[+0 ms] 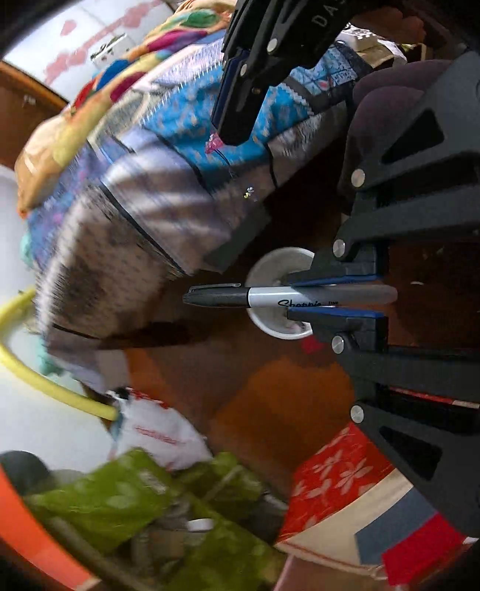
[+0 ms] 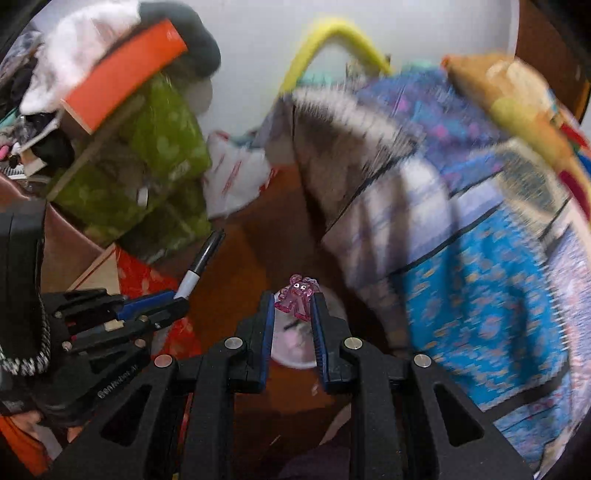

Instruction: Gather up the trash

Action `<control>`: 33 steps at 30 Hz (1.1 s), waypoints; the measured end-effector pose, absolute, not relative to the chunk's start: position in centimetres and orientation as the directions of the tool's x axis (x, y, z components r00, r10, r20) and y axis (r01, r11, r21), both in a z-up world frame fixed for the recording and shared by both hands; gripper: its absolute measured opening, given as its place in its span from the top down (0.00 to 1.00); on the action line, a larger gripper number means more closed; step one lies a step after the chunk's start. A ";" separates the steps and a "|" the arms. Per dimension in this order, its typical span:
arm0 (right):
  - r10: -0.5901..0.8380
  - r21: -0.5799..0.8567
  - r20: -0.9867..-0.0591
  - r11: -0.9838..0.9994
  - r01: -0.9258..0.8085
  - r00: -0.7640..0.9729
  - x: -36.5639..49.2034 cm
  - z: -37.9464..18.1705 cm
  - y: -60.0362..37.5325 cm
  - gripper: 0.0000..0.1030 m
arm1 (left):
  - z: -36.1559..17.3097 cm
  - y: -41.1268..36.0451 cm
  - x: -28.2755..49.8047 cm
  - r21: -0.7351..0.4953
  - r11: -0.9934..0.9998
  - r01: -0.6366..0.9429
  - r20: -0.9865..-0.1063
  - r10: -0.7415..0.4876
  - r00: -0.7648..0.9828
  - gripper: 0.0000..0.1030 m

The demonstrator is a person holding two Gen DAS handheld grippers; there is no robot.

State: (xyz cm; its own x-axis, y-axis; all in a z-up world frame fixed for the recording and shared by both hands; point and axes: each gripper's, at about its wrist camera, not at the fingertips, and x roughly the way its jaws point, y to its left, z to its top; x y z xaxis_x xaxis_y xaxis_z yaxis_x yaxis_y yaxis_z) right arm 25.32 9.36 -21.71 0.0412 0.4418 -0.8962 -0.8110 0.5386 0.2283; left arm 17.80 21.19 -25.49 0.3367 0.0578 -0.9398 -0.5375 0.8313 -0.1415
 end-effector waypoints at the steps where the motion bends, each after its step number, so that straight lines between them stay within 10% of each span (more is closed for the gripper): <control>1: 0.422 0.242 -0.907 0.541 -0.805 0.010 25.6 -22.9 10.0 0.83 | -26.2 21.3 17.9 -0.148 0.825 -0.545 -0.944 0.047 0.327 0.91; 9: 0.333 0.340 -0.926 0.537 -0.772 -0.176 26.1 -28.2 12.7 0.81 | -31.7 23.1 19.5 -0.221 0.769 -0.600 -0.961 -0.067 0.269 0.91; 15: 0.296 0.322 -0.939 0.570 -0.756 -0.177 27.0 -29.5 12.9 0.60 | -33.2 23.5 21.3 -0.257 0.760 -0.597 -0.958 -0.116 0.264 0.91; 33: 0.421 0.211 -0.902 0.622 -0.754 0.095 27.4 -19.6 5.6 0.60 | -25.8 22.4 20.8 -0.227 0.787 -0.574 -0.929 0.002 0.371 0.70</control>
State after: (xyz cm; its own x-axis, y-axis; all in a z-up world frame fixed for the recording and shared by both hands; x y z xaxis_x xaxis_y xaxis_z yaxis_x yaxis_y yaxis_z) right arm 27.41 5.58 -19.57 0.0948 0.4209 -0.9021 -0.7542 0.6219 0.2109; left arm 20.75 22.41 -25.77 0.3706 0.0022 -0.9288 -0.5736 0.7870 -0.2270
